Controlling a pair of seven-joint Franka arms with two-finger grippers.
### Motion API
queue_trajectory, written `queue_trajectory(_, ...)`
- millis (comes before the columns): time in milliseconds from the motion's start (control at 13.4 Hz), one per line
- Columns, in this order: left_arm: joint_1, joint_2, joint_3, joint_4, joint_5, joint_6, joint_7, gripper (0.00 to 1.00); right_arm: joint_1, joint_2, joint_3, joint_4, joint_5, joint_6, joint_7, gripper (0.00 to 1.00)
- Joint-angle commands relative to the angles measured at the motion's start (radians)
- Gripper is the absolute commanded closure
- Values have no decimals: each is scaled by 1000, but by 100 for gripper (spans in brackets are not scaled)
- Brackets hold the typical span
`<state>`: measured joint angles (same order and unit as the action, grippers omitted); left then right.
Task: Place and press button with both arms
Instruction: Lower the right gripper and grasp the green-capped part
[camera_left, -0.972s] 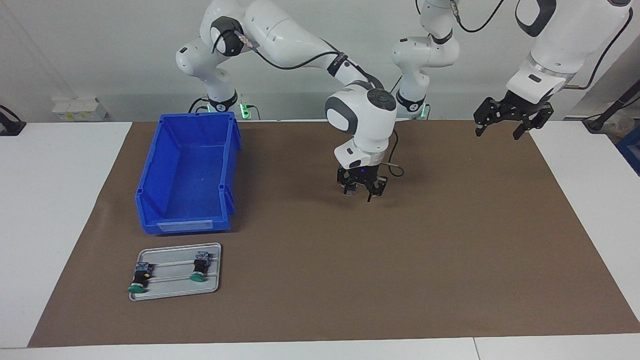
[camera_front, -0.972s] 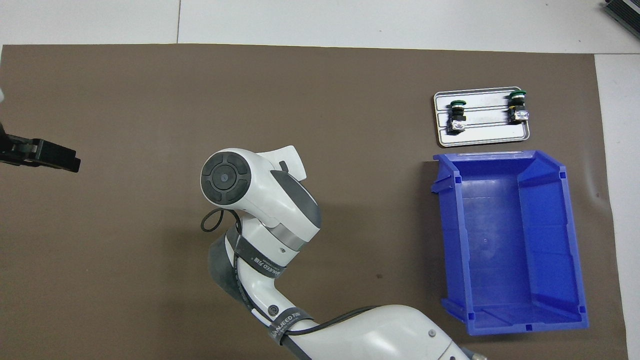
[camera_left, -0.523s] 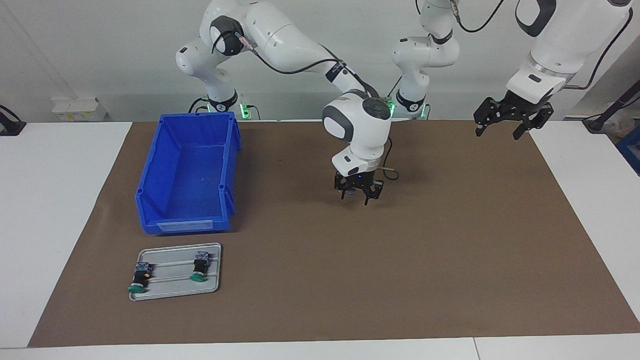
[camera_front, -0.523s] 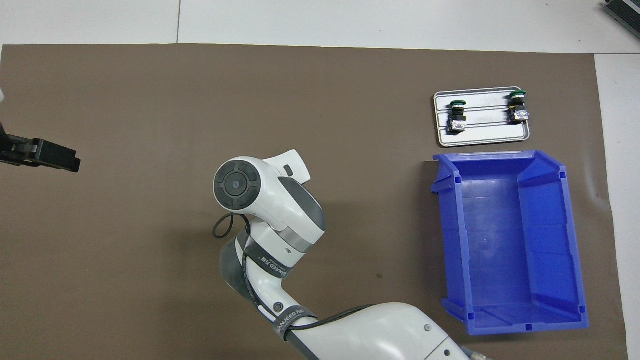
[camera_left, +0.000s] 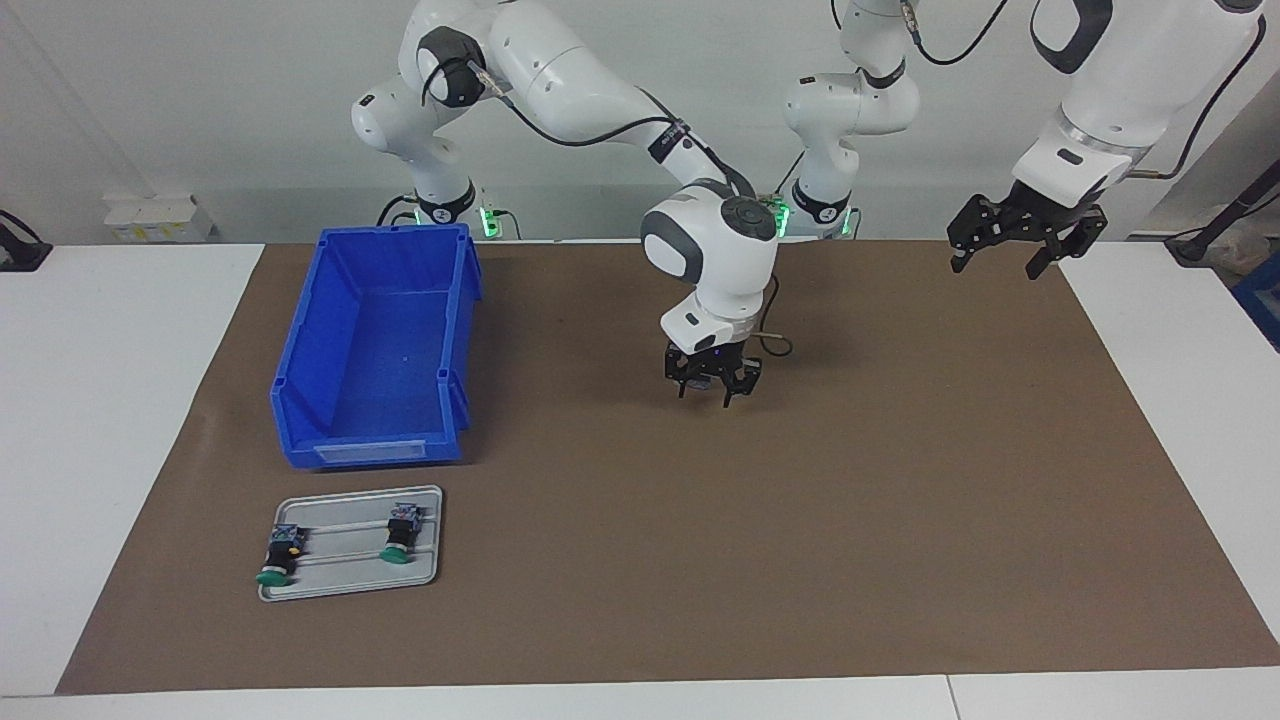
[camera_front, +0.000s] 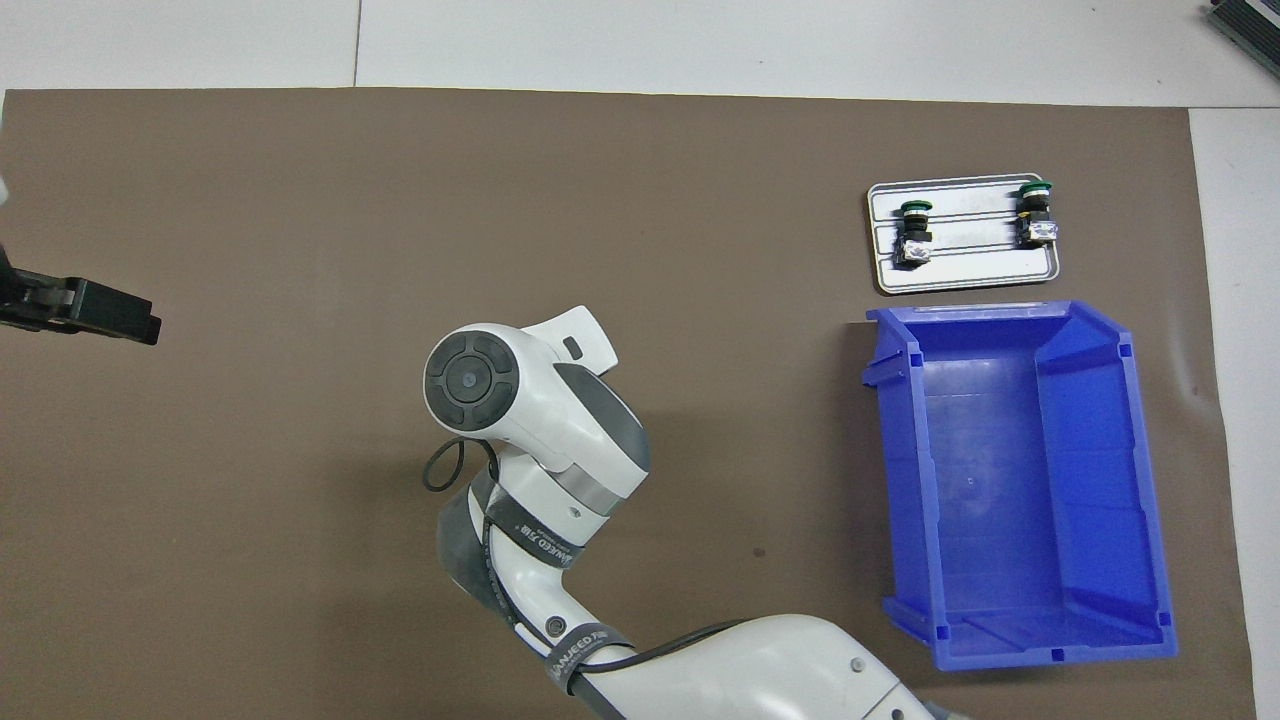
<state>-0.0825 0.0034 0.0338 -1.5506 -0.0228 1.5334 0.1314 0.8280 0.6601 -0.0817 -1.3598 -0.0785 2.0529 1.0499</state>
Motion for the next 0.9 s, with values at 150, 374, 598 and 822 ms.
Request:
queue_trajectory(150,15,-26,-11,-28,-2,-4,-9,0,-1,-47,20,-70,-1,24,-48,26)
queue_trajectory(374,15,-26,-11,-28,-2,-4,-9,0,-4,-66,22,-119,-1,29,-54,26)
queue_trajectory(598,15,-26,-9,-28,-2,-4,-9,0,-4,-68,23,-125,6,35,-53,27)
queue_trajectory(822,15,-26,-9,-28,-2,-4,-9,0,-3,-70,23,-142,34,72,-53,27)
